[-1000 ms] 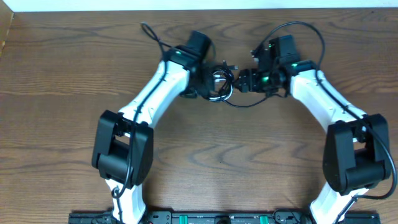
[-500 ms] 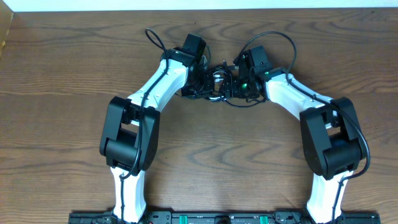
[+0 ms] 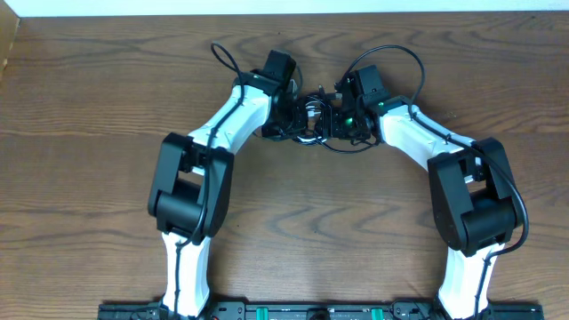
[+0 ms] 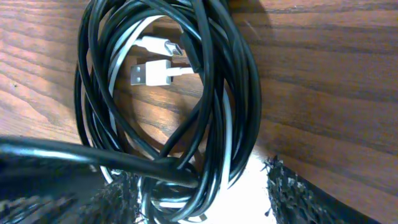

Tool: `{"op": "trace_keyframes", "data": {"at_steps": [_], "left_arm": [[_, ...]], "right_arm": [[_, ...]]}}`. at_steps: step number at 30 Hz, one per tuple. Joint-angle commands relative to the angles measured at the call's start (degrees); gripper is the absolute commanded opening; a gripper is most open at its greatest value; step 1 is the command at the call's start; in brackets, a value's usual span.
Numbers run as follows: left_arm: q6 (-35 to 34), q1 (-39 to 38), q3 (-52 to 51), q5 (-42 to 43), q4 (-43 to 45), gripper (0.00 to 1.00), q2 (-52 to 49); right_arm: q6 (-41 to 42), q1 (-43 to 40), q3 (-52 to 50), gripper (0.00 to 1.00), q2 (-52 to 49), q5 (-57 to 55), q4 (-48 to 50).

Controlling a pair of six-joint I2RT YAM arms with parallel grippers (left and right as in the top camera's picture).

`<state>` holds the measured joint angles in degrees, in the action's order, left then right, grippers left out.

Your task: Untangle cables

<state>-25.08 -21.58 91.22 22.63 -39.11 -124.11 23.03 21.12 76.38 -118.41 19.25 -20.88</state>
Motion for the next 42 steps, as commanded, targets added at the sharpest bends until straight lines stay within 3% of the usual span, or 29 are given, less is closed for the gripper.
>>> {"op": "trace_keyframes", "data": {"at_steps": [1, 7, 12, 18, 19, 26, 37, 42], "left_arm": [[-0.52, 0.04, -0.26, 0.46, 0.92, 0.21, -1.81], [-0.48, 0.04, -0.26, -0.2, 1.16, 0.21, -2.14], [-0.48, 0.04, -0.26, -1.25, 0.35, 0.21, -2.14], [-0.48, 0.04, -0.26, -1.27, 0.44, 0.21, -2.14], [-0.48, 0.04, -0.26, -1.51, 0.42, 0.21, -2.14], [0.37, 0.04, -0.26, -5.79, -0.09, 0.21, -2.14], [7.56, 0.35, -0.26, -5.73, -4.31, 0.21, -2.14], [11.47, 2.05, -0.26, 2.71, -5.42, 0.21, -2.14]], "right_arm": [[-0.2, 1.84, -0.35, 0.63, -1.88, -2.01, -0.07], [-2.29, 3.28, -0.28, 0.58, -1.92, -3.98, 0.59], [-2.27, 3.3, 0.79, 0.31, -1.92, -6.8, -0.81], [-1.27, 3.3, 1.11, 0.09, -1.92, -8.87, -1.86], [-1.18, 3.17, 1.36, 0.01, -1.92, -8.87, -2.03], [-1.53, 1.51, 4.61, 0.01, -1.92, -7.04, -9.33], [-4.7, -6.34, 4.39, 0.01, -1.92, 19.74, -17.16], [-5.77, -6.01, 4.39, 0.02, -1.92, 20.17, -21.33]]}}
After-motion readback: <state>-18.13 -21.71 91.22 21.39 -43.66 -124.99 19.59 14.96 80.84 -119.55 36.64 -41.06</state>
